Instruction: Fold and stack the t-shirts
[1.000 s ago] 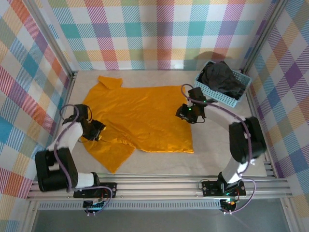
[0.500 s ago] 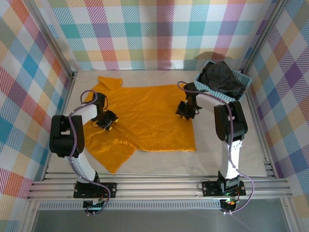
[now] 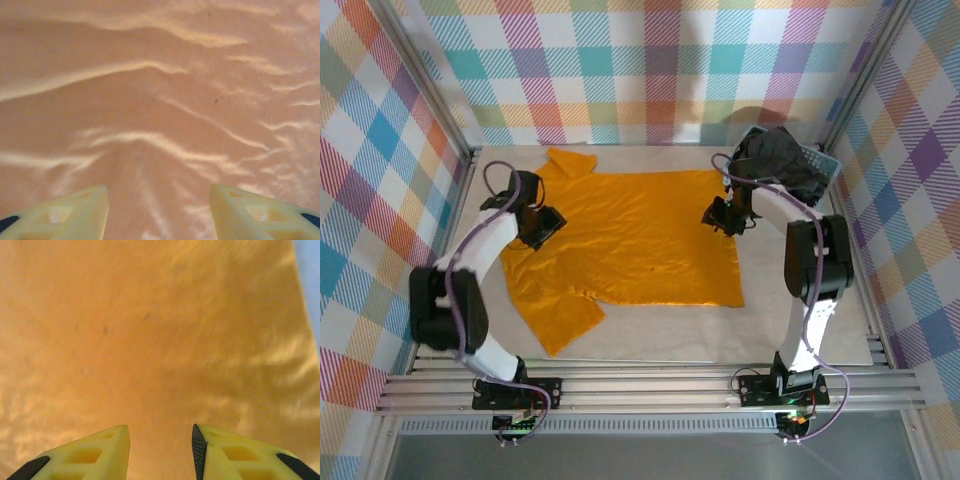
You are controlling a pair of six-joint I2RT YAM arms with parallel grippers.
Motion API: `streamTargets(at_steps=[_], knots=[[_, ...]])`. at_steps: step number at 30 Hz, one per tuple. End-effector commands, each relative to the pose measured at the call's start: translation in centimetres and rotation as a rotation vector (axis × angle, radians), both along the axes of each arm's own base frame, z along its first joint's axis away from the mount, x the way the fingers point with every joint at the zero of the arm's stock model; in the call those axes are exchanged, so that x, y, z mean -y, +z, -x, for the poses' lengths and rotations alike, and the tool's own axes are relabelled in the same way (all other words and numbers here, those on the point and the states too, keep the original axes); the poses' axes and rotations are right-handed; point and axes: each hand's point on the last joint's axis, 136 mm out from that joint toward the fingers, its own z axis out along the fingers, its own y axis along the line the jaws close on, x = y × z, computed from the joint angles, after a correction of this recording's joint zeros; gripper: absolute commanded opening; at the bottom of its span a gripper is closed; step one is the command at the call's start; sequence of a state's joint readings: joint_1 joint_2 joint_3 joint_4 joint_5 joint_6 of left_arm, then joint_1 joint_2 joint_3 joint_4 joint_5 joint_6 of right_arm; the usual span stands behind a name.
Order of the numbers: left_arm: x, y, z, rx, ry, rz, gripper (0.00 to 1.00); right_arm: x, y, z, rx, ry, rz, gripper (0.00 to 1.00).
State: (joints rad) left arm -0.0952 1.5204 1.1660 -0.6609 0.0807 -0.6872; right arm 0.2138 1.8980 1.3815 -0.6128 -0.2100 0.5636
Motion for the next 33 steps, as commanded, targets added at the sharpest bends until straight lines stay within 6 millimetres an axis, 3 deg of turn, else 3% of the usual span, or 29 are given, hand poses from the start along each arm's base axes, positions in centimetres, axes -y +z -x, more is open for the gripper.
streamTargets(at_steps=[1,6,10,17,24,25,29,31,33], knots=[[-2.5,-1.9,9.4,-0.216,0.071,-0.089,0.48,0.3,2.6,4.4,0.013,-0.025,0.006,0.32],[-2.3,-5.8,18.7,-0.373,0.132,-0.031,0.46,2.2,2.3,12.2,-0.019,-0.124,0.022,0.31],[-1.1,-7.5,22.8,-0.413,0.158,0.001,0.46,3.4,2.1,16.2,-0.041,-0.154,0.023,0.31],[1.0,-10.4,23.8,-0.442,0.124,0.002,0.48,3.8,0.9,18.4,-0.088,-0.153,0.028,0.34],[0.5,-11.9,24.3,-0.463,0.113,-0.077,0.45,4.1,-0.4,18.7,-0.123,-0.171,0.048,0.34],[0.5,-12.2,24.2,-0.455,0.118,-0.074,0.41,4.0,-0.5,18.7,-0.126,-0.173,0.046,0.34],[0.1,-12.6,23.4,-0.408,0.15,-0.094,0.1,4.2,-1.2,18.5,-0.142,-0.191,0.061,0.34],[-0.5,-12.1,23.2,-0.373,0.169,-0.111,0.0,4.4,-1.6,18.6,-0.153,-0.2,0.074,0.33],[-0.8,-11.2,23.3,-0.339,0.19,-0.103,0.0,4.7,-1.8,18.9,-0.17,-0.215,0.089,0.34]])
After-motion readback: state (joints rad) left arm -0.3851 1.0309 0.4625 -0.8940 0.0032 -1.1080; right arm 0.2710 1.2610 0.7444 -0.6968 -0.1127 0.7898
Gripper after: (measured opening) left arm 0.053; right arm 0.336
